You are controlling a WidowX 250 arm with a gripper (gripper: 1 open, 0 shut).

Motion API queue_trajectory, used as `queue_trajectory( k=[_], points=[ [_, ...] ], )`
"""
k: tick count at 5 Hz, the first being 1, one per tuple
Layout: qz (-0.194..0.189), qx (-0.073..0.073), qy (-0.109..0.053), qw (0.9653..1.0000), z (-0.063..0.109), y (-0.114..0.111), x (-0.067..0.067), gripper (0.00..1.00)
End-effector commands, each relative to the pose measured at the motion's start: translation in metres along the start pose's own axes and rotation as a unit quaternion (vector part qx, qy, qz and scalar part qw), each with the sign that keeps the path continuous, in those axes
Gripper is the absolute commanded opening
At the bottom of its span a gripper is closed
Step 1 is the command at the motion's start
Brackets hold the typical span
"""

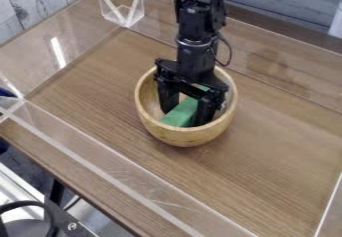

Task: Remove the green block from inside the brown bowl and put it on the table

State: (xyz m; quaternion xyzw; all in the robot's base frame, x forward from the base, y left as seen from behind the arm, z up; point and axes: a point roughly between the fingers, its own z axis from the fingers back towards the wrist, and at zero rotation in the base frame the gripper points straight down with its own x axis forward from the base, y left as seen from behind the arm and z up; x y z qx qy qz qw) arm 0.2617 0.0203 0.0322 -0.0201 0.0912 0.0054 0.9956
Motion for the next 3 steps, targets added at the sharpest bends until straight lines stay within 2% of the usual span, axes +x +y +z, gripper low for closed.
queue_trajectory(
  k=[1, 3],
  points=[
    [0.003, 0.0, -0.028, 0.9996, 0.011, 0.003, 0.01, 0.0],
    [0.004, -0.001, -0.047, 0.9989, 0.03, 0.001, 0.009, 0.0]
  ],
)
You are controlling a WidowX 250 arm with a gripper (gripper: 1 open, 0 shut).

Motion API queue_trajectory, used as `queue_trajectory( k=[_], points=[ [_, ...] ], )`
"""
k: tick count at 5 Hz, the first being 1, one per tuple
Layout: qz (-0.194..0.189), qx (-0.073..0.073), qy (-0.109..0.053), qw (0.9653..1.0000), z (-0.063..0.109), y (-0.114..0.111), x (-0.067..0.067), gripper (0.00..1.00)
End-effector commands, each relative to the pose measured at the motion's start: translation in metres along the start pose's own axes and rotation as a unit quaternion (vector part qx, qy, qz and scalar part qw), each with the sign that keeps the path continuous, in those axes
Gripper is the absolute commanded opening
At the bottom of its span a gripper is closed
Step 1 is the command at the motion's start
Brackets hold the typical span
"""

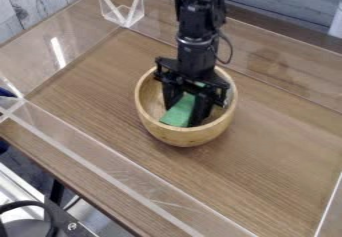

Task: Remove the green block from inside the brown bowl and put it on the table

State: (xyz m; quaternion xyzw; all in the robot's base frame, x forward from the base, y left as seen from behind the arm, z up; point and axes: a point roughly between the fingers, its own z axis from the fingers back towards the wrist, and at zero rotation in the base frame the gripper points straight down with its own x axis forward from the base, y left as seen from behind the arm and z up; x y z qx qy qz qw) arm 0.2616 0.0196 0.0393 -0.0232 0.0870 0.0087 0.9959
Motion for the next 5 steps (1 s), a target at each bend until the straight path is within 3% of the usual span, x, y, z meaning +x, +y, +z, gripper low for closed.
queue_trajectory(
  k=[1, 3, 4, 5],
  points=[
    [-0.001, 0.001, -0.057, 0.9984, 0.035, -0.002, 0.01, 0.0],
    [-0.008, -0.006, -0.104, 0.9945, 0.081, -0.016, 0.009, 0.0],
    [-0.022, -0.014, -0.11, 0.9936, 0.087, -0.035, 0.01, 0.0],
    [-0.044, -0.016, -0.107, 0.9932, 0.082, -0.057, 0.013, 0.0]
  ],
)
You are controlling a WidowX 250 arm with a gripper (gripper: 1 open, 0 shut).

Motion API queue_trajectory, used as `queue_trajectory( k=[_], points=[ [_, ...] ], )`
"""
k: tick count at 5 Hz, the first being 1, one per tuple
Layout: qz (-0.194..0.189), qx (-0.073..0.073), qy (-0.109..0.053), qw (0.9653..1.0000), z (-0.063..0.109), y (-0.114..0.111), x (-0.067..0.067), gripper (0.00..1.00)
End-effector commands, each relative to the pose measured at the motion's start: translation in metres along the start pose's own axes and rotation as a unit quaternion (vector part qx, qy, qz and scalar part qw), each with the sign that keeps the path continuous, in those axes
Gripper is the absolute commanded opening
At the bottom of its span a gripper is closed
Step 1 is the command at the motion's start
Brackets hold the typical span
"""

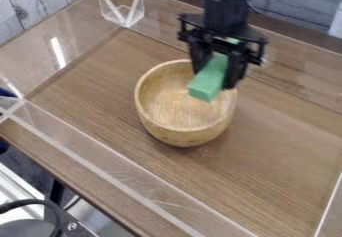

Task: Remove the green block from inside the brown bowl and put it on the table

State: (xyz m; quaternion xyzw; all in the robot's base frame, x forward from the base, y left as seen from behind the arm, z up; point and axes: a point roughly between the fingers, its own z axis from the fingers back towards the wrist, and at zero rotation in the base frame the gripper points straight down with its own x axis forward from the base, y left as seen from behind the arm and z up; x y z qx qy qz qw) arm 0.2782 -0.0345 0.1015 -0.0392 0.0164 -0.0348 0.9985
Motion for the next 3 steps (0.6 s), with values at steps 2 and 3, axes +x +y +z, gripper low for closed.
queue_trajectory(
  k=[2, 3],
  points=[
    [-0.034, -0.004, -0.025, 0.9991, -0.005, -0.043, 0.02, 0.0],
    [-0.046, -0.003, -0.016, 0.9988, -0.018, -0.053, 0.02, 0.0]
  ],
)
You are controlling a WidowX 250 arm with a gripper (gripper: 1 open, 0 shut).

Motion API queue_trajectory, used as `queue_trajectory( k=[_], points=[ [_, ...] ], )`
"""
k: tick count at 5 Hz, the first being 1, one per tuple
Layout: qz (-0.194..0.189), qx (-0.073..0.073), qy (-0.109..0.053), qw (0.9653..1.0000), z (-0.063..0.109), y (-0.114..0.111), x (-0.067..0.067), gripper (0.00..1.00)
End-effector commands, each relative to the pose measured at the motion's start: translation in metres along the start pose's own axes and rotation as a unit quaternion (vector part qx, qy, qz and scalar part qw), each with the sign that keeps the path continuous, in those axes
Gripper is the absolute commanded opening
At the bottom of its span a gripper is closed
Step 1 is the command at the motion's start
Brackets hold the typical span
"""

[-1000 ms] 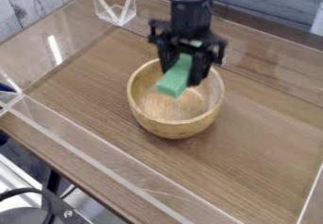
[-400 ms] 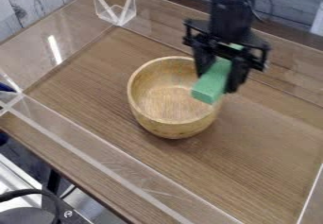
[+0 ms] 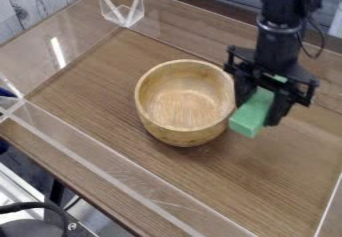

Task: Remove the green block from inside the brown bowl and put it on the table

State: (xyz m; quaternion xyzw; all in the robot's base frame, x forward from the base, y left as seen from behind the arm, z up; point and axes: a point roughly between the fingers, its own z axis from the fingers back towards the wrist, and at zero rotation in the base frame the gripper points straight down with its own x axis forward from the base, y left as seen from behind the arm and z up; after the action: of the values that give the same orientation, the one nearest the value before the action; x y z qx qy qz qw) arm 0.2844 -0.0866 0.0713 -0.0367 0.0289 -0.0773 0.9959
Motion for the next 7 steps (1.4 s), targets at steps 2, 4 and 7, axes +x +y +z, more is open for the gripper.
queue_trajectory(
  k=[2, 4, 7],
  points=[
    [-0.023, -0.006, -0.012, 0.9996, -0.017, -0.014, 0.013, 0.0],
    [-0.033, -0.005, -0.009, 0.9994, -0.035, -0.014, 0.017, 0.0],
    [-0.046, -0.015, -0.012, 0.9988, -0.032, -0.012, 0.016, 0.0]
  ],
)
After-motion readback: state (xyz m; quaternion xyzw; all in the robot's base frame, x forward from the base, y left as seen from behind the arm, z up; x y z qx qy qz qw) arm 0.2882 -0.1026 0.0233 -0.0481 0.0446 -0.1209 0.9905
